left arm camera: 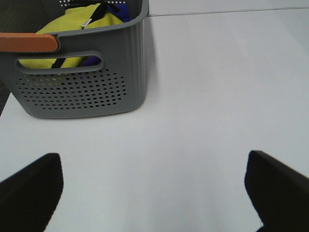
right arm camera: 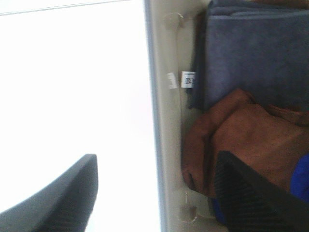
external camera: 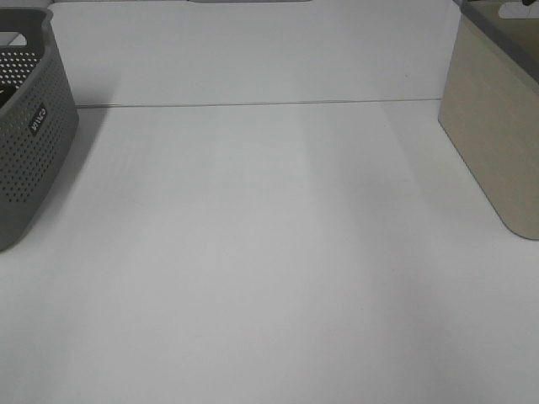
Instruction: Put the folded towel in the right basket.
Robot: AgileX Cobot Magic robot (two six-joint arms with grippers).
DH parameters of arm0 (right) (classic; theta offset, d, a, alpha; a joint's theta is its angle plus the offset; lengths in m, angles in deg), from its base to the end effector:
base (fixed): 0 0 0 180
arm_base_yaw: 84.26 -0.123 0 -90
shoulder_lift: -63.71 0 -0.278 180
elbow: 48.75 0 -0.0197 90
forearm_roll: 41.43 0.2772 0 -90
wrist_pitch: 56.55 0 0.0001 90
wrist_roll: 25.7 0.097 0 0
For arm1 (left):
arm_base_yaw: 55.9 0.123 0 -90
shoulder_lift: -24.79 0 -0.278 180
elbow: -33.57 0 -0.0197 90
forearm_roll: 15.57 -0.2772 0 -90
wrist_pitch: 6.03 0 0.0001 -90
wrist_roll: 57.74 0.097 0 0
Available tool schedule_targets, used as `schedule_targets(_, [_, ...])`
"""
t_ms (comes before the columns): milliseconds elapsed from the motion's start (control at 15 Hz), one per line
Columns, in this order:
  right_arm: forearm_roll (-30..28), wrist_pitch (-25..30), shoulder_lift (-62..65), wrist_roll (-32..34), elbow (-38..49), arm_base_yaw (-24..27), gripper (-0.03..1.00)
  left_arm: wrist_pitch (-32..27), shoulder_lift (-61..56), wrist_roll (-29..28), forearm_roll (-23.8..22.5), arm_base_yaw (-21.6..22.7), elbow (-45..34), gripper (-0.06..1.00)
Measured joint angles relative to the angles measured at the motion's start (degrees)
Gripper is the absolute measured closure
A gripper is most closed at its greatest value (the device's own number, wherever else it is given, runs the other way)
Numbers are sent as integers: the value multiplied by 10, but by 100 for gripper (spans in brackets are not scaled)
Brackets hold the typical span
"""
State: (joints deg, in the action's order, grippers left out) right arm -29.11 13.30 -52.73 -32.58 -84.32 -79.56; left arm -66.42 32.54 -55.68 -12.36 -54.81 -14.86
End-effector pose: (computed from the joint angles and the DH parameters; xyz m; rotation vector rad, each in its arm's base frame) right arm 0.4415 -0.0168 0.3528 -0.0217 2.6046 0.2191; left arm 0.0306 -0.0041 0.2878 0.0197 2.0333 -0.0324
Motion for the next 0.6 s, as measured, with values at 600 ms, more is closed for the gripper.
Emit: schedule_targets(600, [-53,-1,221,45,230,-42,32,0,0,0,0,0,0,-3])
